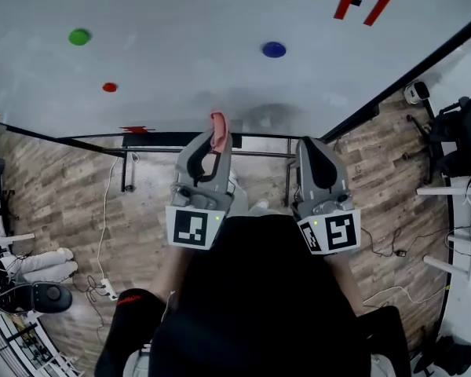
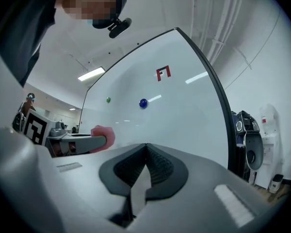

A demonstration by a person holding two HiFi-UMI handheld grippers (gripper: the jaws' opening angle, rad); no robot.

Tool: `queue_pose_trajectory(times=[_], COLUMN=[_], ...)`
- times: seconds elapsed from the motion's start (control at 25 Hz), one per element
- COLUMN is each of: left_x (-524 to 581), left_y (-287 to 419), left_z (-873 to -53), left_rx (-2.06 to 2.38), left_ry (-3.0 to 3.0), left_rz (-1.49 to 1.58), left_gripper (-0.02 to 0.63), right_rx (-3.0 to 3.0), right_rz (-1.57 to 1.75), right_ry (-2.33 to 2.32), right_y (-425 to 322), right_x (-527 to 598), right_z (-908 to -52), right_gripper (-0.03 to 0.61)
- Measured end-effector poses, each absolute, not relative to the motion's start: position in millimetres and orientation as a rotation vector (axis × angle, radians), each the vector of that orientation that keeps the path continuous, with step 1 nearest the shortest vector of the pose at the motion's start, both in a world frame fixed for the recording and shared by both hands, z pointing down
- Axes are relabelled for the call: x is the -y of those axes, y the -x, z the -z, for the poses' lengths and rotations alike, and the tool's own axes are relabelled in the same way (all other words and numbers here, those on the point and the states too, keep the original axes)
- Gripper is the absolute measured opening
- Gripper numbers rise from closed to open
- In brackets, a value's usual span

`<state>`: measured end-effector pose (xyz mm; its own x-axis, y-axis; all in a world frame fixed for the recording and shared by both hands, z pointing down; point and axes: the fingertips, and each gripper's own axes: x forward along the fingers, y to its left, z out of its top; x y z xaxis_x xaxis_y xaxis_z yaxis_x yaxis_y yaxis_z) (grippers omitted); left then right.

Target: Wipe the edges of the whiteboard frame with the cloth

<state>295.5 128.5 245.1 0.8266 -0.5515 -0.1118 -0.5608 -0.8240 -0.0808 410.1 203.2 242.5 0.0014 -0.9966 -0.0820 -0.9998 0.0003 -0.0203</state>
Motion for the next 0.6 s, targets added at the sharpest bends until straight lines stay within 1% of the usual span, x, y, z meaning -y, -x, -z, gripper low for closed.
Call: queue_pose_trajectory(times=[0.24,0.6], left_x=[-137,-155], left_y=[-305,-314], left_z=[-223,-224], left_rx=[-0.879,-0.854], left_ry=[2.850,2.845], left_rz=[-0.156,-0.125], left_gripper=[0.043,0.043], right_rx=[-2.149,-2.096], right_rz=[-0.152,-0.204], right_ry=[2.165,2.190], right_y=[-414,-424], right_x=[-208,-223], right_z=[-217,-204], right_gripper=[0.002,0.000])
